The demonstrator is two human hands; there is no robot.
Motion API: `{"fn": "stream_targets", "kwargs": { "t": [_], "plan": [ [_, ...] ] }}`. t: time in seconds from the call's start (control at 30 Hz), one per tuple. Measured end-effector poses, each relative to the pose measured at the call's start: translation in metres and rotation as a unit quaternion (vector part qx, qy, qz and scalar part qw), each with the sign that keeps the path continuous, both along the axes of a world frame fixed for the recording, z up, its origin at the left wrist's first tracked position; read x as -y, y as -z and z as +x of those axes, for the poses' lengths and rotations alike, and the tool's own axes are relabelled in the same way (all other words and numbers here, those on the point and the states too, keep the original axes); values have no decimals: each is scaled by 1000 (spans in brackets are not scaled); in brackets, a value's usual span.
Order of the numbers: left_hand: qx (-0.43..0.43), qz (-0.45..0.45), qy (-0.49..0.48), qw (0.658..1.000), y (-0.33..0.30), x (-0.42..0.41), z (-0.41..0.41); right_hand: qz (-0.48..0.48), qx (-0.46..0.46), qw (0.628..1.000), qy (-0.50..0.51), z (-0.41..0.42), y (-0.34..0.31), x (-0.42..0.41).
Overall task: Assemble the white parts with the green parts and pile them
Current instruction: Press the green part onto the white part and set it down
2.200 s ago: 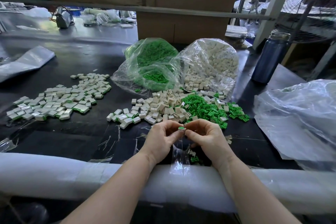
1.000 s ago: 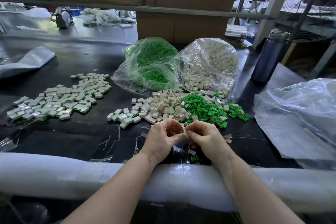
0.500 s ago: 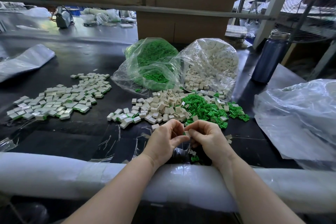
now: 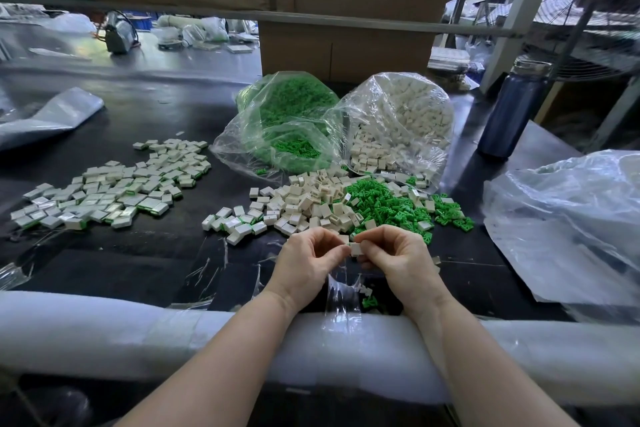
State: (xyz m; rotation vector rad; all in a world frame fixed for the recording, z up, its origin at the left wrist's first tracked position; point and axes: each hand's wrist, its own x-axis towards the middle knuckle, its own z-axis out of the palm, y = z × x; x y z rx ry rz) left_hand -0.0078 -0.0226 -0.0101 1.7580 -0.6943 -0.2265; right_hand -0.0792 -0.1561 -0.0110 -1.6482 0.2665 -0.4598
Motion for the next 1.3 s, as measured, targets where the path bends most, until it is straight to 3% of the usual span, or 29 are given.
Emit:
{"fn": "stream_targets", "kwargs": {
  "t": [0.43,0.67,0.83,1.13,1.3],
  "plan": [
    [-13,-9,-1,1000,0,0,0,-25,0,1000,-12,0,-2,-2],
    [-22,-84,-229,970,4,-4,10,-40,-19,997,69,-1,0,2],
    [8,-72,-355,932,2,-9,16,-46,-19,995,89,-1,1,4],
    [-61,0,-397,916,1,-12,20,-86,-35,983,155,1,3,8],
    [-37,45,-386,921,3,-12,19,-118,-62,975,178,3,6,11]
  ]
}}
